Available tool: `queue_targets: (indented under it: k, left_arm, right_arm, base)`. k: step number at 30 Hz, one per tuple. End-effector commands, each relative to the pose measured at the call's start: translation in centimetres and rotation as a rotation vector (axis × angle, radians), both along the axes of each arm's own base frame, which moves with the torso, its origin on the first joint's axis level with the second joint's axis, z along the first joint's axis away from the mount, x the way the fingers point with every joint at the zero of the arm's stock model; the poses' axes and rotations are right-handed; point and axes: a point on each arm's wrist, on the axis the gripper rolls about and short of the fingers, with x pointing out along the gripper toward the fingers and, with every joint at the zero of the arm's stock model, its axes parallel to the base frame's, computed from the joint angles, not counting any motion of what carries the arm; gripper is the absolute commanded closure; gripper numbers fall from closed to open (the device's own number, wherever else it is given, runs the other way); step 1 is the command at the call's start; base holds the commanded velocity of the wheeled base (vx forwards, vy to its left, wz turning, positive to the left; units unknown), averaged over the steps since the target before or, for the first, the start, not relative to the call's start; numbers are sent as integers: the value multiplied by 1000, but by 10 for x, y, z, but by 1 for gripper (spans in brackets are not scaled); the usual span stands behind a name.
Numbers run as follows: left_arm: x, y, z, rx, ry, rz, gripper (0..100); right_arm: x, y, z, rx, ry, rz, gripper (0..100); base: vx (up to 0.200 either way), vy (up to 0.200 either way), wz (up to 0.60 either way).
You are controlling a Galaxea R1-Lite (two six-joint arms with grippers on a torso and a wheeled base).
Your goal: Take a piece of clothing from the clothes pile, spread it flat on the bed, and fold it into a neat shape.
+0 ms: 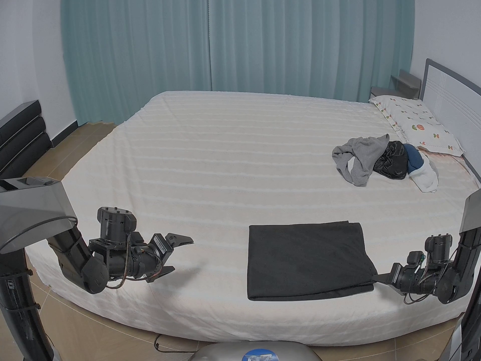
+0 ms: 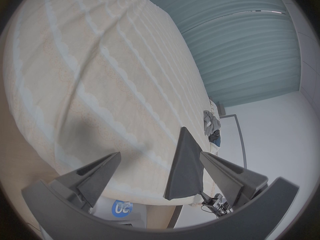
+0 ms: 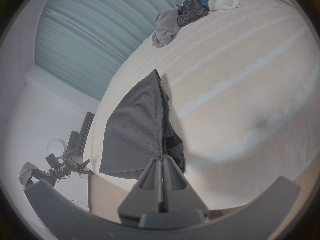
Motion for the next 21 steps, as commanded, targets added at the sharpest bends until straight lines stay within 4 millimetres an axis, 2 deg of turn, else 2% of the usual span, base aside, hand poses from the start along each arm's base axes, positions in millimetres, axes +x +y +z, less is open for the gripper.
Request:
queue_targets:
  k: [1,12,13,21]
  left_arm:
    - [0,0,-1,0,2,0,0]
    - [0,0,0,0,0,0,0]
    - [1,0,0,-1,-1,0,0]
    - [2,0,1,-2,-4,1,0]
  right_arm:
    - [0,-2,0,0,1,-7,100]
    - [-3,-4,-4,-23,10,7,100]
    - [-3,-4,-4,-25,8,9,0]
    - [7,-11,1,6,-30,-31,0]
  base:
    - [0,0,0]
    - [0,0,0]
    - [0,0,0]
    - [0,0,0]
